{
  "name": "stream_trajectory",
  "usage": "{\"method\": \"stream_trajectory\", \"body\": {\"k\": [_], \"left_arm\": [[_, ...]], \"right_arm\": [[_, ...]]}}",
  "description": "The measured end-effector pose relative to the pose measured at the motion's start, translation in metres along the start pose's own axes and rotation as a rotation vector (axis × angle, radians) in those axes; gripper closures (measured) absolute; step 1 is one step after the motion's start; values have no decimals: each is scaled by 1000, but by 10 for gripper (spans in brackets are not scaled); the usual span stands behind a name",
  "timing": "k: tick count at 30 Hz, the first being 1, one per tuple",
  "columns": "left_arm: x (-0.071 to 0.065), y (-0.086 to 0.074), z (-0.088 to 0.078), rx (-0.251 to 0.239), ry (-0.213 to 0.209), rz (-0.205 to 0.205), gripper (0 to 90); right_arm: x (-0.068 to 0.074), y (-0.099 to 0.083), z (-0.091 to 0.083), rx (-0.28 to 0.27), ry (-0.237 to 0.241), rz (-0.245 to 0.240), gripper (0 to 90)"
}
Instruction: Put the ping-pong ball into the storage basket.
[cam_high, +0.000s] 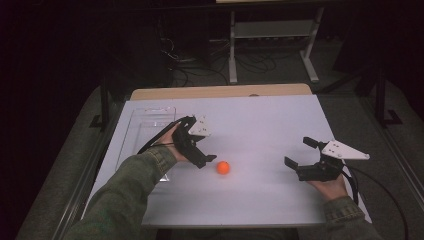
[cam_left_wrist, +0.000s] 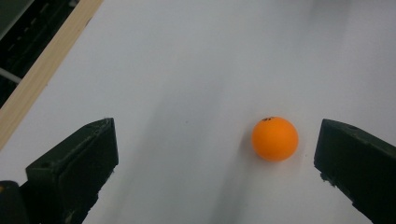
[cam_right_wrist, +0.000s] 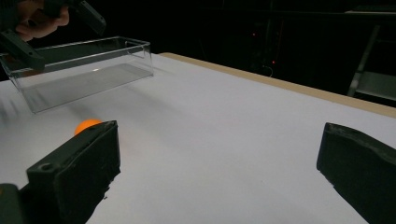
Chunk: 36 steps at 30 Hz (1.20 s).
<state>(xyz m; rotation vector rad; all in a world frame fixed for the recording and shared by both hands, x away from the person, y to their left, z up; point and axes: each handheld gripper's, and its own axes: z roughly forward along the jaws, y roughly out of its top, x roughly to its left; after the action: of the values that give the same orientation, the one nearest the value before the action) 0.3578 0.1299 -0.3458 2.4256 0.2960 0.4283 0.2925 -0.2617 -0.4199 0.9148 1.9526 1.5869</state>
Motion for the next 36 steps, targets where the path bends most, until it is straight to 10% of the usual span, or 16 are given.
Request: {"method": "stream_trajectory", "body": {"k": [36], "left_arm": [[-5, -3, 39, 94, -95, 52, 0]], "right_arm": [[0, 0, 0, 5, 6, 2, 0]]}}
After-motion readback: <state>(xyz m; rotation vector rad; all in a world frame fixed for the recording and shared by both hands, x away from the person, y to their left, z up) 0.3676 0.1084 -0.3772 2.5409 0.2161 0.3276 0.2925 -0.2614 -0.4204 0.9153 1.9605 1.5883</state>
